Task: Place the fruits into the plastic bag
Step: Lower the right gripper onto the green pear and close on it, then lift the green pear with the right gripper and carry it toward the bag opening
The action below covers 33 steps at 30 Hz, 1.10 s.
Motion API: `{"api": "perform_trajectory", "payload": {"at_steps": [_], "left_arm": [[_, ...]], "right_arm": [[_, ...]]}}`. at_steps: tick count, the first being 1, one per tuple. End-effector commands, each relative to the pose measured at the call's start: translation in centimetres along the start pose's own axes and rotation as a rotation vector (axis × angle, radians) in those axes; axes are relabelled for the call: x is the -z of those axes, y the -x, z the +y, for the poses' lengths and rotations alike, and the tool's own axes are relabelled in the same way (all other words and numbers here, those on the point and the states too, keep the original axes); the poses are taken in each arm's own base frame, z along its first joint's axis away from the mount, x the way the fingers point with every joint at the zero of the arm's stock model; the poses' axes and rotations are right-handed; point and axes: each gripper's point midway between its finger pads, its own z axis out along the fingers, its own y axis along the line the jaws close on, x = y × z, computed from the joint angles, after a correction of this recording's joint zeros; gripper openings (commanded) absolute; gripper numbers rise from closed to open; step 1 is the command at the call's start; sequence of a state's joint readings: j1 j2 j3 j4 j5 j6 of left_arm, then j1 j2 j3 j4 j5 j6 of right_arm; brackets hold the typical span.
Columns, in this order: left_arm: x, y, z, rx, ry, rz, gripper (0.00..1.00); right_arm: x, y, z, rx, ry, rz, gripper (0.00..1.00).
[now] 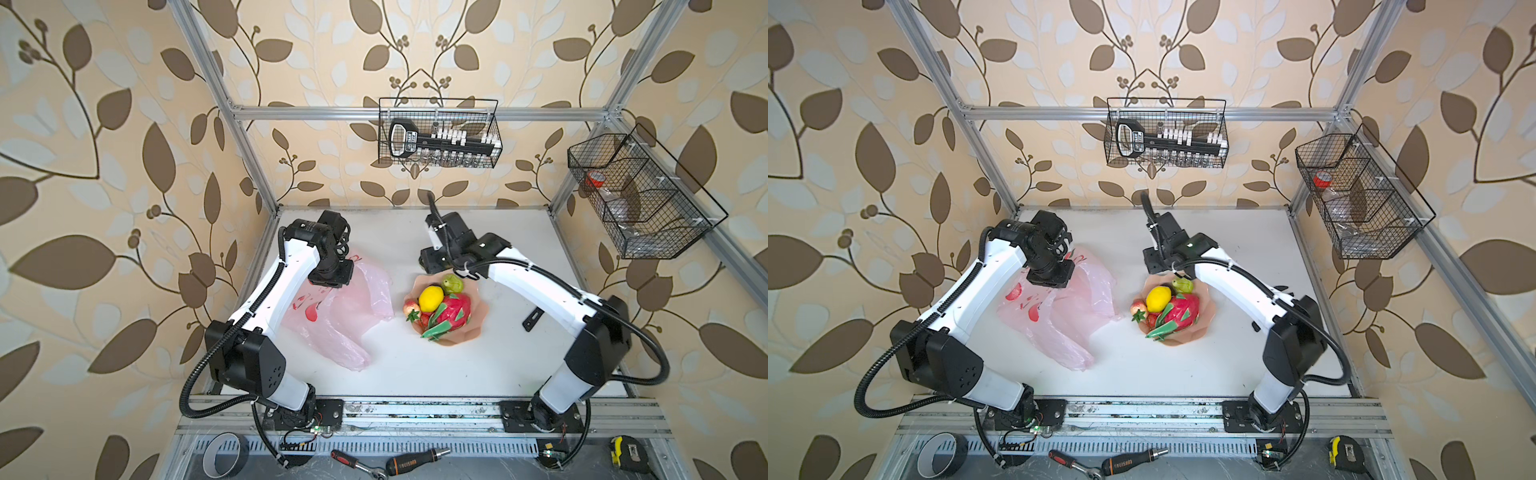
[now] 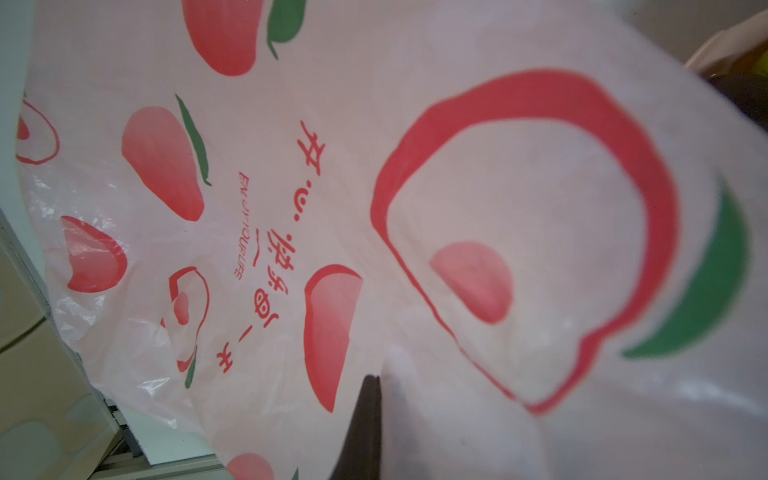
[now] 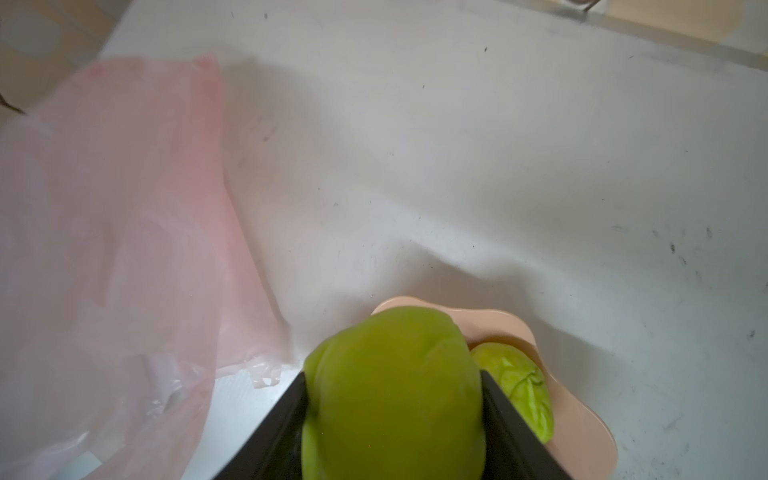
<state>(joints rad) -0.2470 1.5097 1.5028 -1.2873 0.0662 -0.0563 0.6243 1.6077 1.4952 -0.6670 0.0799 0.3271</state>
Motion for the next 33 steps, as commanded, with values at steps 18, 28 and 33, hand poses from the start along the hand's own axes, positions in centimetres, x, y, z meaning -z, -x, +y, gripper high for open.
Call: {"api": "perform_trajectory", "payload": {"at_steps": [18, 28, 33], "left_arm": [[1.9, 0.8, -1.6, 0.100, -0.145, -0.011, 0.00], [2.0, 1.1, -2.2, 0.120, -0.177, -0.016, 0.00], [1.9, 1.0, -2.7, 0.130, -0.210, -0.010, 0.00]], "right_arm": [[8.9, -5.1, 15.6, -0.448, 0.659, -0.064, 0.24], [5.9, -6.9, 20.3, -0.135, 0.493, -0.046, 0.19], [2.8, -8.8, 21.0, -0.040, 0.428, -0.014, 0.16]]}}
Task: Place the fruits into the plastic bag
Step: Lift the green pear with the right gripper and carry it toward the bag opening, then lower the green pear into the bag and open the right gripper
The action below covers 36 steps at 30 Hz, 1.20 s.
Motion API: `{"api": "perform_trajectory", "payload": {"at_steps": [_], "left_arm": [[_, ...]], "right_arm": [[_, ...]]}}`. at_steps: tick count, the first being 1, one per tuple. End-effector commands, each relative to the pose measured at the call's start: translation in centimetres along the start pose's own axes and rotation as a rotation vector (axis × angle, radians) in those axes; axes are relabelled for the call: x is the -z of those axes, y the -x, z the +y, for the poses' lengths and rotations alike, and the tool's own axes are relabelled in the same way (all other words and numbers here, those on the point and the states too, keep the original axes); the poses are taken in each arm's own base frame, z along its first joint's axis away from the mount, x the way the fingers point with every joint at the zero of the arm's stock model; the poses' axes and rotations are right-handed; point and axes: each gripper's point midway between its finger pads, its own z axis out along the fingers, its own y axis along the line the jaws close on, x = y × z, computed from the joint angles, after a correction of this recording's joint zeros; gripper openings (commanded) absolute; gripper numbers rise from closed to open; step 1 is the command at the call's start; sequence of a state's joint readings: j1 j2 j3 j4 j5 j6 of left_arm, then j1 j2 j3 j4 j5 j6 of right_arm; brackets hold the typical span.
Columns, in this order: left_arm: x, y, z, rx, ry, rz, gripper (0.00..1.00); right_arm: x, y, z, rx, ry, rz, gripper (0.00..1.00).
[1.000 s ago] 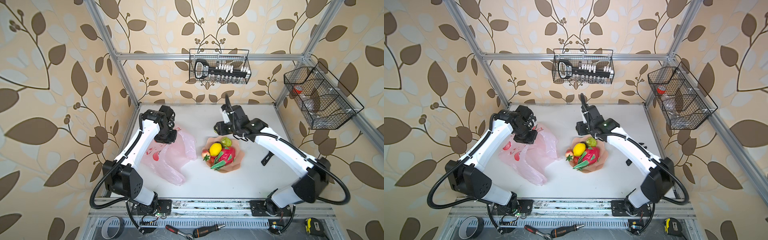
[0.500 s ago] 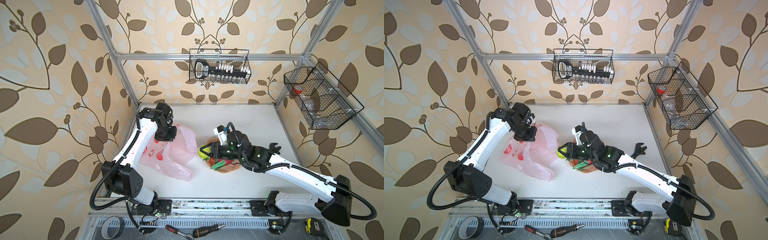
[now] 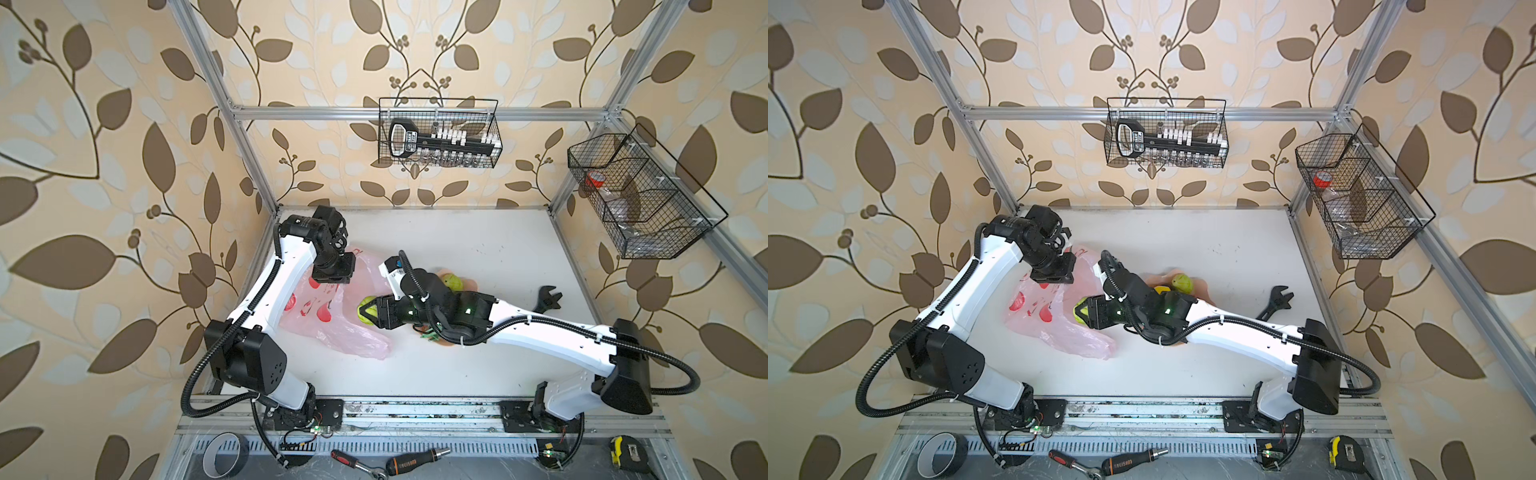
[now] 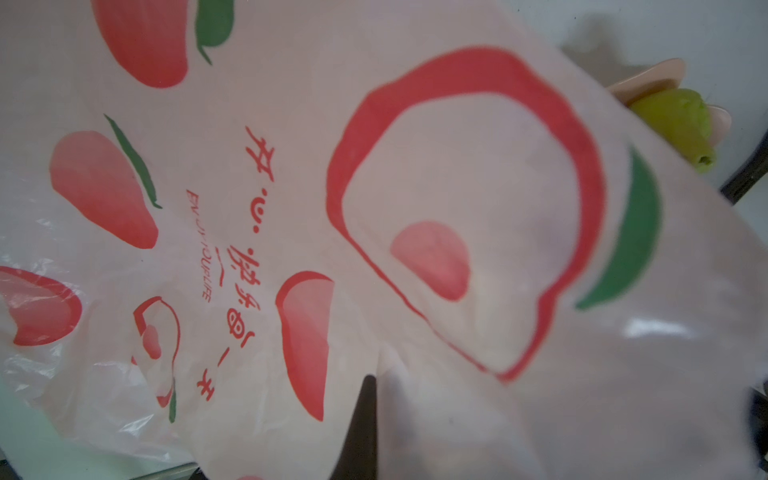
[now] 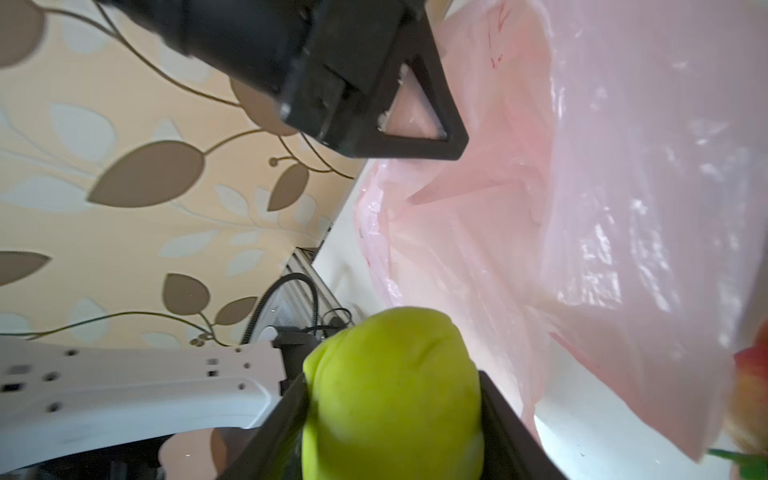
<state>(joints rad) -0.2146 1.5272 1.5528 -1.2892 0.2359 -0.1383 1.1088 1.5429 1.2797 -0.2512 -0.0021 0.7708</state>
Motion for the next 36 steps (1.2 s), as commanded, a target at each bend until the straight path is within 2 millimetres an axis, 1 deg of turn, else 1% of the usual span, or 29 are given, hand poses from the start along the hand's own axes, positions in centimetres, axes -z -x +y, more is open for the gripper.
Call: {"api": "perform_trajectory", "payload": {"at_steps": [1, 2, 5, 8, 9, 10, 11, 12, 15, 17, 20, 26, 30, 32, 36], "left_arm": [[0.8, 0.0, -0.9, 0.020, -0.050, -0.005, 0.00], [0.8, -0.1, -1.0, 0.020, -0.057, -0.004, 0.00], [0.9, -0.1, -1.1, 0.020, -0.062, -0.003, 0.00], [0.8, -0.2, -1.3, 0.021, -0.077, 0.001, 0.00], [0.9, -0.2, -1.5, 0.025, -0.088, -0.002, 0.00], [0.9, 0.1, -1.8, 0.033, -0.106, -0.008, 0.00], [1.0, 0.3, -1.9, 0.036, -0.115, -0.012, 0.00], [1.1, 0.4, -2.1, 0.039, -0.123, -0.016, 0.00], [1.3, 0.7, -2.3, 0.042, -0.136, -0.023, 0.00], [1.3, 0.7, -2.4, 0.042, -0.142, -0.021, 0.00], [1.2, 0.5, -2.4, 0.042, -0.144, -0.015, 0.00], [1.1, 0.0, -2.6, 0.043, -0.164, -0.011, 0.00], [1.2, -0.2, -2.8, 0.042, -0.178, -0.009, 0.00], [1.2, -0.2, -3.1, 0.036, -0.198, -0.012, 0.00], [0.8, -0.6, -3.6, 0.039, -0.234, 0.004, 0.00]], "right_arm": [[-1.4, -0.9, -1.8, 0.095, -0.110, 0.022, 0.16], [-1.8, -1.0, -2.3, 0.115, -0.135, 0.024, 0.14], [-2.1, -1.0, -2.8, 0.153, -0.170, 0.011, 0.14], [-2.6, -1.1, -3.1, 0.177, -0.183, 0.013, 0.13], [-3.0, -1.3, -3.2, 0.193, -0.189, 0.024, 0.13], [-3.9, -2.4, -3.1, 0.231, -0.175, 0.058, 0.13], [-4.5, -4.0, -3.1, 0.273, -0.178, 0.095, 0.13], [-4.8, -4.7, -3.2, 0.285, -0.183, 0.114, 0.14], [-5.2, -6.3, -3.4, 0.296, -0.184, 0.151, 0.14], [-5.5, -6.8, -3.9, 0.289, -0.187, 0.167, 0.13], [-6.0, -6.7, -4.7, 0.258, -0.194, 0.176, 0.13], [-7.1, -5.4, -6.4, 0.197, -0.184, 0.174, 0.13], [-8.3, -5.6, -7.3, 0.121, -0.141, 0.197, 0.12], [-8.8, -5.7, -7.3, 0.087, -0.109, 0.201, 0.12], [-10.0, -5.2, -7.4, 0.019, -0.064, 0.205, 0.12]]}}
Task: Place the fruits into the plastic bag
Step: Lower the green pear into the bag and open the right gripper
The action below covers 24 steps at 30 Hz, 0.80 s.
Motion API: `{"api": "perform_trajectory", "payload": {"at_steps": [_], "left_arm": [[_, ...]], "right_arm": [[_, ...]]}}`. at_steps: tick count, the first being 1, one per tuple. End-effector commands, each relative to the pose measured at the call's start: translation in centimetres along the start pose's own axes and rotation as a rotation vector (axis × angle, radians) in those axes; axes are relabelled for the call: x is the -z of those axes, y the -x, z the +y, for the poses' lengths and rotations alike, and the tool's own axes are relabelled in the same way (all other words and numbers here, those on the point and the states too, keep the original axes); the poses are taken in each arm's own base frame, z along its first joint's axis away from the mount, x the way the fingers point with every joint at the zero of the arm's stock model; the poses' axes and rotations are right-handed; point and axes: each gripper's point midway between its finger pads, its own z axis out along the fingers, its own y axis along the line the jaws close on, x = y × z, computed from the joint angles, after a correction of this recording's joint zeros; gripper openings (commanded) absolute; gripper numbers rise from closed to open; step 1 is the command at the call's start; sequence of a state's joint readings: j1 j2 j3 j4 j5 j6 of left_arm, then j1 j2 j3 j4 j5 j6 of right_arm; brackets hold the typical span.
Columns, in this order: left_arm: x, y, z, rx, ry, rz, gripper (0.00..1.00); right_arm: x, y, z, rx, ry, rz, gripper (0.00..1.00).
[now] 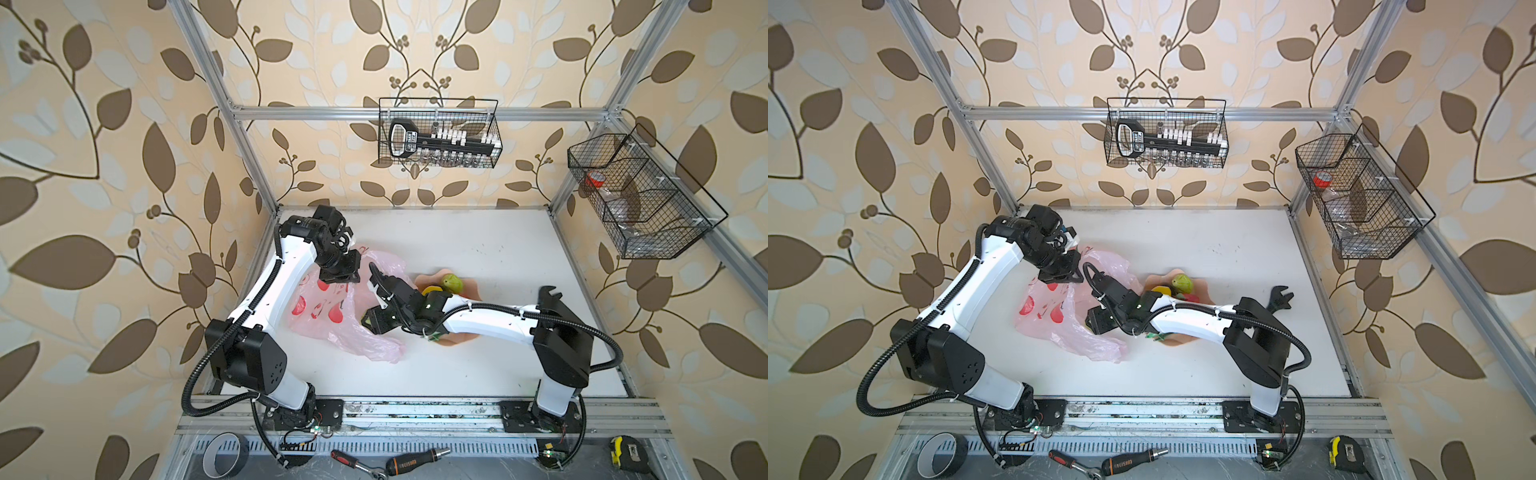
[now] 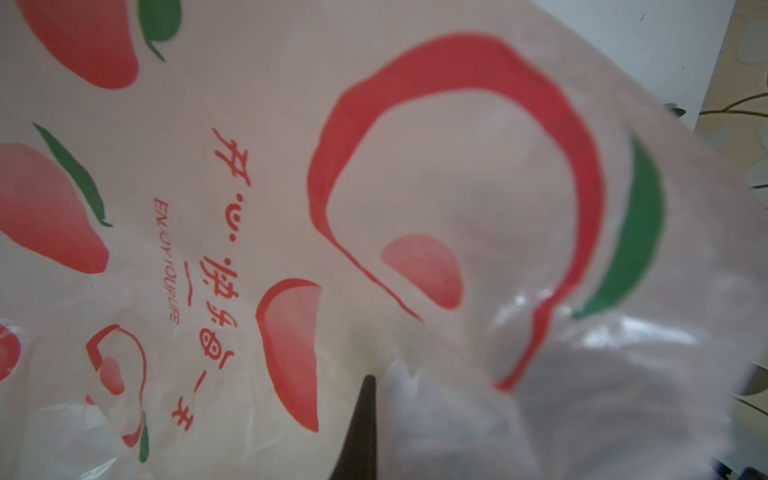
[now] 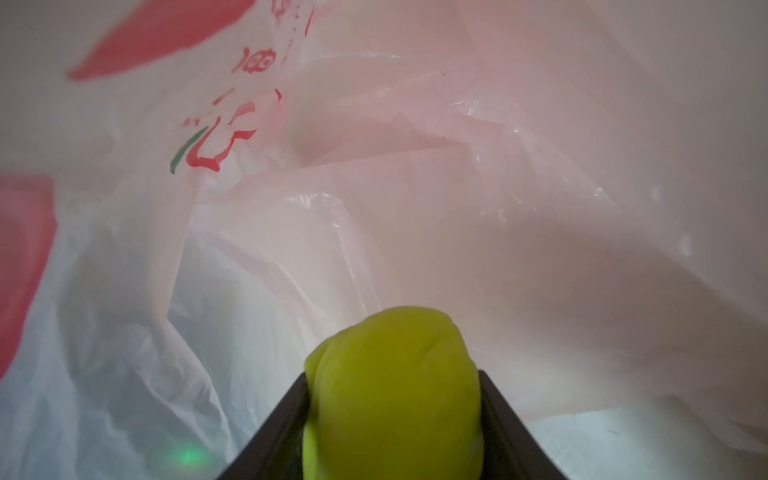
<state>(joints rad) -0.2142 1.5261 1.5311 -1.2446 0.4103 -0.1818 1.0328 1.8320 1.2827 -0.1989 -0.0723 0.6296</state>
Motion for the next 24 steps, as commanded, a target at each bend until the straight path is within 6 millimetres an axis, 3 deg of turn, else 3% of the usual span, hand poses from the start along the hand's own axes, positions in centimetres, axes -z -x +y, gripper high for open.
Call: {"api": "perform_trajectory", "payload": {"at_steps": [1, 11, 18, 24], "left_arm": [[0.9, -0.6, -0.9, -0.002, -0.064, -0.017, 0.00], [0.4, -0.6, -2.0, -0.017, -0.128, -0.023, 0.00], [-0.1, -0.9, -2.6, -0.023, -0.172, -0.028, 0.00], [-1.1, -0.8, -2.3, -0.027, -0.179, -0.027, 0.00]], "right_arm": [[-1.2, 0.2, 0.6, -0.074, 0.088, 0.017, 0.12], [-4.0, 2.2, 1.3, -0.334, 0.281, 0.028, 0.13], [-5.8, 4.1, 3.5, -0.480, 0.425, 0.036, 0.15], [-7.4, 3.7, 5.9, -0.559, 0.515, 0.105, 0.16]]}}
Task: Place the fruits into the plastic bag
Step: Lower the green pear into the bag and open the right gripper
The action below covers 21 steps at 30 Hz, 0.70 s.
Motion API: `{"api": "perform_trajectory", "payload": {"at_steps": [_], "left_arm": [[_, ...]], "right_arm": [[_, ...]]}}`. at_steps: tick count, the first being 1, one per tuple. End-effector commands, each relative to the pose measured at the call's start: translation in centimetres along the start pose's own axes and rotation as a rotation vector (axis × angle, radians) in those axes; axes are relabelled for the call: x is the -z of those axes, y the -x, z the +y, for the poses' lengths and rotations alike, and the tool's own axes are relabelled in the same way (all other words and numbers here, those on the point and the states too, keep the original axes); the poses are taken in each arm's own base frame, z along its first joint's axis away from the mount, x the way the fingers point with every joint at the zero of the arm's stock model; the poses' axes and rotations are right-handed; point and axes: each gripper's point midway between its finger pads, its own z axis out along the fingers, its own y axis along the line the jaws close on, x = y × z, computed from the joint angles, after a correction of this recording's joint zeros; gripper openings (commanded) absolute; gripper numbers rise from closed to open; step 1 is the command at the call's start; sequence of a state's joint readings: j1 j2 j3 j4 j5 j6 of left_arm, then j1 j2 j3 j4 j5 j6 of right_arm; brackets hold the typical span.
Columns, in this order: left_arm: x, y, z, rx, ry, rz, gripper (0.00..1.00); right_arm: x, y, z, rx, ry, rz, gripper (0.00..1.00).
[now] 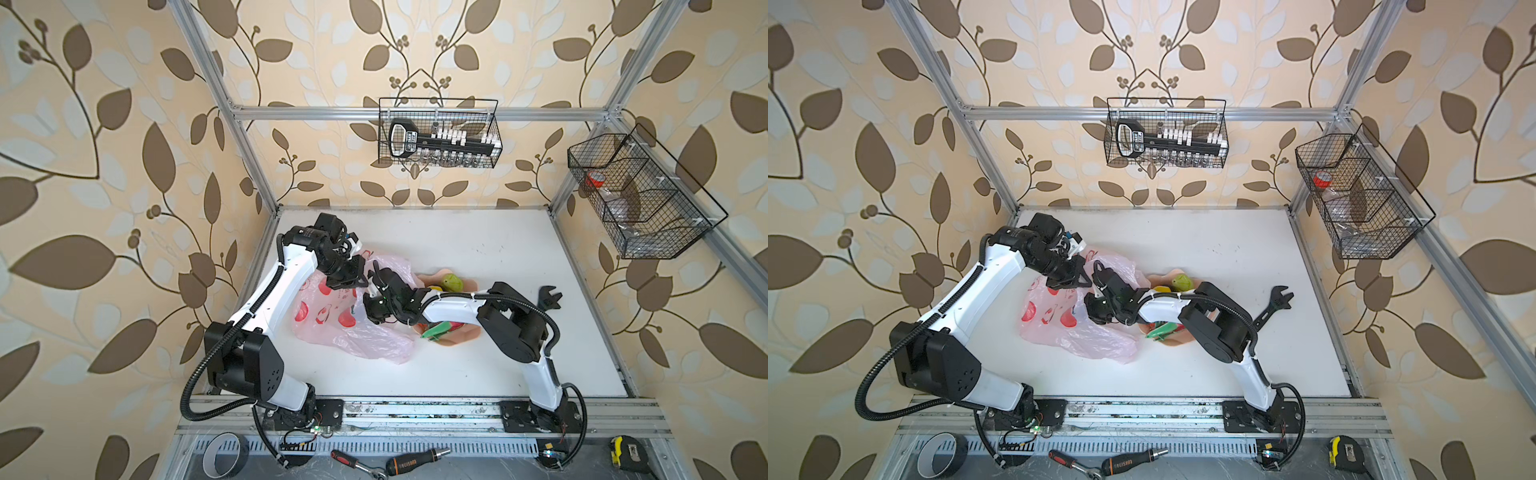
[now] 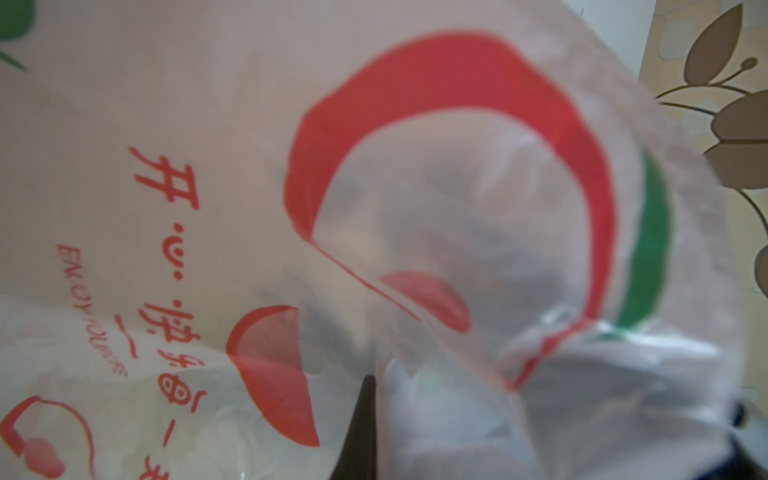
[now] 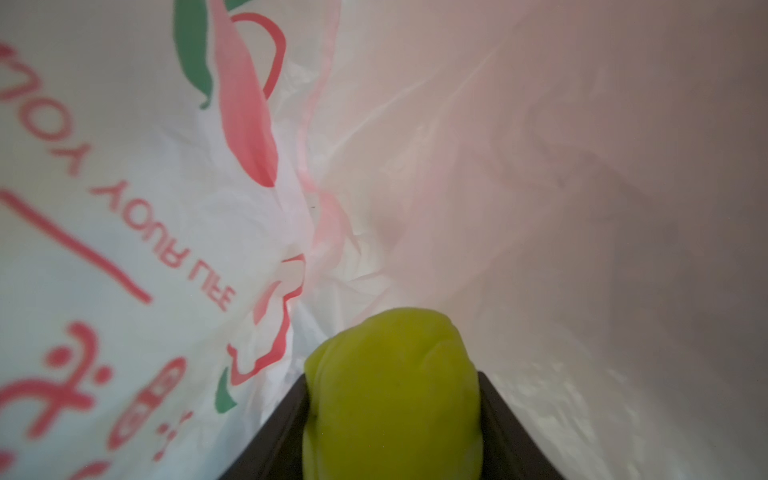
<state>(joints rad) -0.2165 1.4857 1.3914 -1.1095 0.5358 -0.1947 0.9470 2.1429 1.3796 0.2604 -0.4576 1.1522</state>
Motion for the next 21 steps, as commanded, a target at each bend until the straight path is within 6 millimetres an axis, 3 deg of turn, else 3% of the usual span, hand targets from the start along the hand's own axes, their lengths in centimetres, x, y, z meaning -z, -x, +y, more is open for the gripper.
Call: {"api": "perform_trajectory", "payload": {"at_steps": [1, 6, 14, 17, 21], "left_arm": [[0.7, -0.1, -1.3, -0.025, -0.055, -0.029, 0.00], [0.5, 0.0, -1.5, -0.021, -0.071, -0.031, 0.00], [1.0, -0.5, -2.7, -0.013, -0.143, -0.060, 0.00], [1.0, -0.5, -2.8, -0.013, -0.148, -0.066, 0.00], [1.2, -0.5, -2.7, -0.019, -0.137, -0.067, 0.00]], "right_arm": [[-1.3, -0.8, 2.9, -0.065, 0.112, 0.050, 0.16], [-2.7, -1.4, 2.9, -0.098, 0.088, 0.084, 0.21], [-5.2, -0.3, 3.5, -0.178, 0.091, 0.094, 0.25], [-5.8, -0.1, 3.3, -0.203, 0.085, 0.095, 0.35], [-5.9, -0.5, 2.8, -0.221, 0.078, 0.102, 0.61]]}}
